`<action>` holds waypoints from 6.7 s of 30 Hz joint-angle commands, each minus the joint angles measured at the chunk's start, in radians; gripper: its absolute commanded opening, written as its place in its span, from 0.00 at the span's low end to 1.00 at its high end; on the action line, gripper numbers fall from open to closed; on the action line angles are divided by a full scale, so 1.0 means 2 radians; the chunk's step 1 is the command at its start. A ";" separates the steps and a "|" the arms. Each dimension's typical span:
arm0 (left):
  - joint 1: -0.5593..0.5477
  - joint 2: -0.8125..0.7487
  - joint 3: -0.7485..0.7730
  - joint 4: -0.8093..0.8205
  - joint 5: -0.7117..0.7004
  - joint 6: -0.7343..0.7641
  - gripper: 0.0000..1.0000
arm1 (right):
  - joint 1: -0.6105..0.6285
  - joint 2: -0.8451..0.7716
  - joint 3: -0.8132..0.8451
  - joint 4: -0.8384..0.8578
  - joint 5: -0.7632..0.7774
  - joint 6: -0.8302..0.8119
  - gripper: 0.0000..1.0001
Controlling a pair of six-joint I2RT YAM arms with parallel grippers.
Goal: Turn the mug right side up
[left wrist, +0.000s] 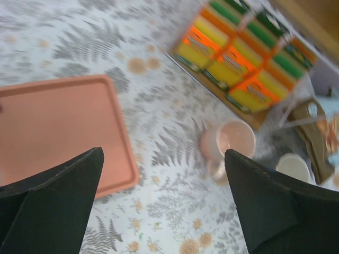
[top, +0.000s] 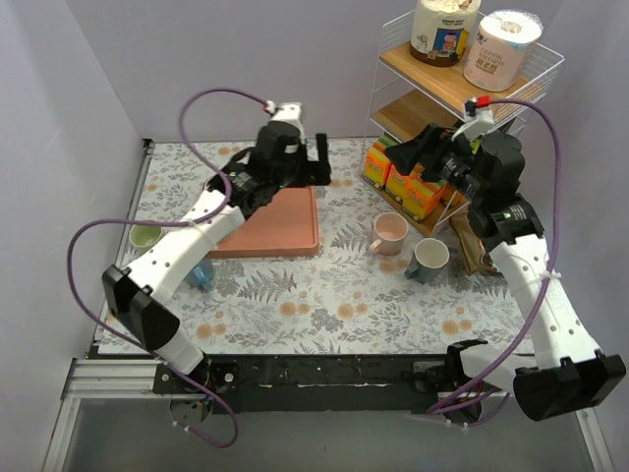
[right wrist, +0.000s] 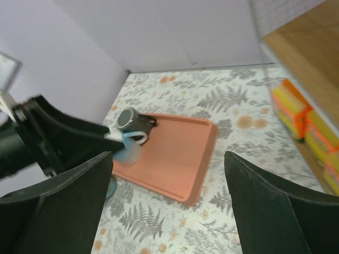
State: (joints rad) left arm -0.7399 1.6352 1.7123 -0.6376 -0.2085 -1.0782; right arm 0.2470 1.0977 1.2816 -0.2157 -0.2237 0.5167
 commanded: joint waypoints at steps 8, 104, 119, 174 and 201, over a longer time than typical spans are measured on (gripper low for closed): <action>0.178 -0.067 -0.050 -0.118 -0.058 -0.126 0.98 | 0.150 0.186 0.040 0.170 -0.091 -0.031 0.79; 0.203 -0.028 -0.282 0.127 0.166 0.222 0.87 | 0.220 0.385 0.069 0.032 -0.134 -0.388 0.76; 0.203 -0.067 -0.279 0.129 0.150 0.202 0.98 | 0.229 0.437 0.087 0.103 -0.108 -0.427 0.79; 0.204 -0.284 -0.358 0.049 0.142 -0.053 0.98 | 0.229 0.510 0.290 -0.024 -0.167 -0.325 0.01; 0.205 -0.391 -0.470 0.292 0.239 -0.231 0.79 | 0.203 0.368 0.033 0.588 -0.217 0.459 0.01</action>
State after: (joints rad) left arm -0.3305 0.8921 0.7925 -0.1436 0.3023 -1.4464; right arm 0.6567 1.9362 1.3464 0.6544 -0.7017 1.2095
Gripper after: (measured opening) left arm 0.844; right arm 0.271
